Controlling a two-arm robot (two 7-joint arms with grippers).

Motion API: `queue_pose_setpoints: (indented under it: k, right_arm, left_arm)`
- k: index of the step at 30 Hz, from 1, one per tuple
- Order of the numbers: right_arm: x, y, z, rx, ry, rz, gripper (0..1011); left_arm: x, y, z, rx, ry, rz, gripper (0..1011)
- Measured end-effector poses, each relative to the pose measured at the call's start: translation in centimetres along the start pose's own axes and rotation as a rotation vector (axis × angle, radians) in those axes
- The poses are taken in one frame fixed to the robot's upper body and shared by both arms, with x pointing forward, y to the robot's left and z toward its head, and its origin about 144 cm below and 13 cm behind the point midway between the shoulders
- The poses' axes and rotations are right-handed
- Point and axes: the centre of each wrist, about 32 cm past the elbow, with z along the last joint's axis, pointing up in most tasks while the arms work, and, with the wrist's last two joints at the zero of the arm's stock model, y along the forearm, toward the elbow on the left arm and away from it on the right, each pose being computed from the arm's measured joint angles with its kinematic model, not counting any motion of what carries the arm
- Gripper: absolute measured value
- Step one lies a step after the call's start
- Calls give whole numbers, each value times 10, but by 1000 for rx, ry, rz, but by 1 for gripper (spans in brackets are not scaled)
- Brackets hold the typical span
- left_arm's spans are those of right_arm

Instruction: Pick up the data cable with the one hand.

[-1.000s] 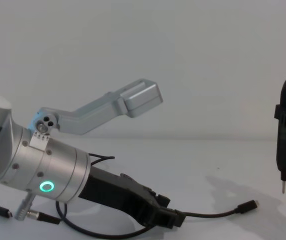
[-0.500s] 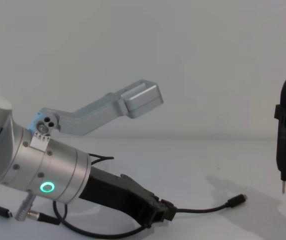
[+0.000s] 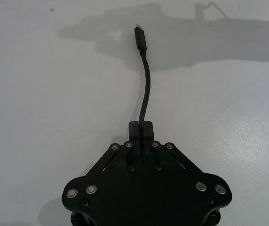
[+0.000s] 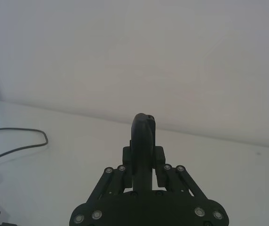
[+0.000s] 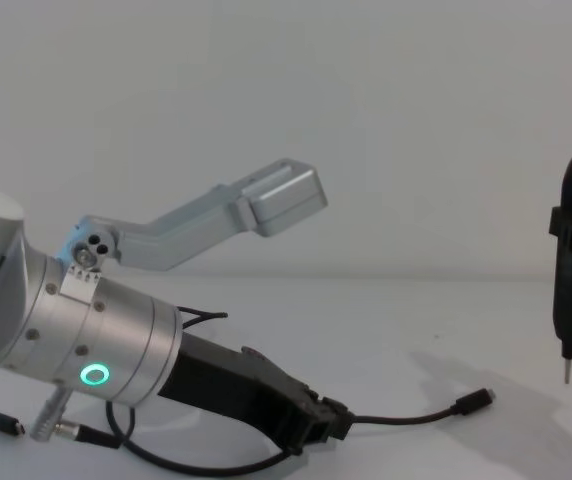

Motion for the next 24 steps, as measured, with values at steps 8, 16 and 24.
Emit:
queue_pose_setpoints:
  k: [8,16,24]
  right_arm:
    - [1,0,9,35,-3,13,274]
    - [3,3,22,85,-3,31,274]
    - [4,5,31,119,6,44,275]
  left_arm:
    - [-3,2,1,-35,-50,19,48]
    - [-5,8,8,-130,-120,43,48]
    - [-7,16,19,-231,-172,58,48]
